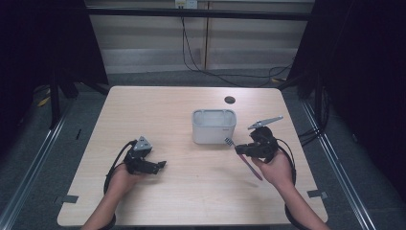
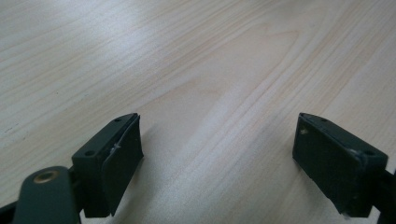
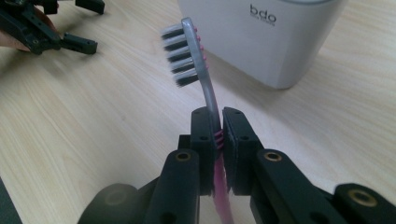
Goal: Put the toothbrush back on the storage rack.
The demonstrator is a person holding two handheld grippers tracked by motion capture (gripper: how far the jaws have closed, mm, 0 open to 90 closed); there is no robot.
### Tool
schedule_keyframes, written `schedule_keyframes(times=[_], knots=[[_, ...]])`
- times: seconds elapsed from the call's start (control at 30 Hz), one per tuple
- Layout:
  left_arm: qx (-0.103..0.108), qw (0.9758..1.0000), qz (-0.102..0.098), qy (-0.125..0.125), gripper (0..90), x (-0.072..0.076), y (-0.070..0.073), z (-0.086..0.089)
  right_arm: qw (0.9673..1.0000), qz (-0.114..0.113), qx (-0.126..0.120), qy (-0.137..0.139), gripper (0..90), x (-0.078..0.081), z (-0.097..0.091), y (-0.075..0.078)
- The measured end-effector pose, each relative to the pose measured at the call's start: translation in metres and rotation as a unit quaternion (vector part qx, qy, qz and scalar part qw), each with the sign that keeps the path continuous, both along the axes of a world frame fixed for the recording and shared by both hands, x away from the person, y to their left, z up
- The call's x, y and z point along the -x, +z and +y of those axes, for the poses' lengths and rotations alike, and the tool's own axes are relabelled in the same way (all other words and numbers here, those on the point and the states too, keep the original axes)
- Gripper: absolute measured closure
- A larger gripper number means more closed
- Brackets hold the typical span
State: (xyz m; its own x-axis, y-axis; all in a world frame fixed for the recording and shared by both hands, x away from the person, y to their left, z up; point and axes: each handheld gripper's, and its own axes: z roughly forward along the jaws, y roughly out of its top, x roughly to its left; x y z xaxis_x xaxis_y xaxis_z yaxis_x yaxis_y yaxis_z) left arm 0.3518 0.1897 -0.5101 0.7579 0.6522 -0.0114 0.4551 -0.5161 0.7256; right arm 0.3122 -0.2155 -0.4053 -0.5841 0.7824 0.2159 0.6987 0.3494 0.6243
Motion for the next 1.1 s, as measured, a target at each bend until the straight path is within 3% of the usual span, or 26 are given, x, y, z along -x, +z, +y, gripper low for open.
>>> schedule_keyframes(times=[0.5, 1.1], knots=[[0.001, 1.0000, 0.001, -0.001, 15.4, 0.000, 0.000, 0.000, 0.9989, -0.030, -0.036, -0.007, 83.7, -0.004, -0.002, 0.018], [0.000, 1.0000, 0.000, 0.000, 15.5, 0.000, 0.000, 0.000, 0.9935, -0.069, -0.089, -0.014, 83.7, -0.007, -0.003, 0.035]])
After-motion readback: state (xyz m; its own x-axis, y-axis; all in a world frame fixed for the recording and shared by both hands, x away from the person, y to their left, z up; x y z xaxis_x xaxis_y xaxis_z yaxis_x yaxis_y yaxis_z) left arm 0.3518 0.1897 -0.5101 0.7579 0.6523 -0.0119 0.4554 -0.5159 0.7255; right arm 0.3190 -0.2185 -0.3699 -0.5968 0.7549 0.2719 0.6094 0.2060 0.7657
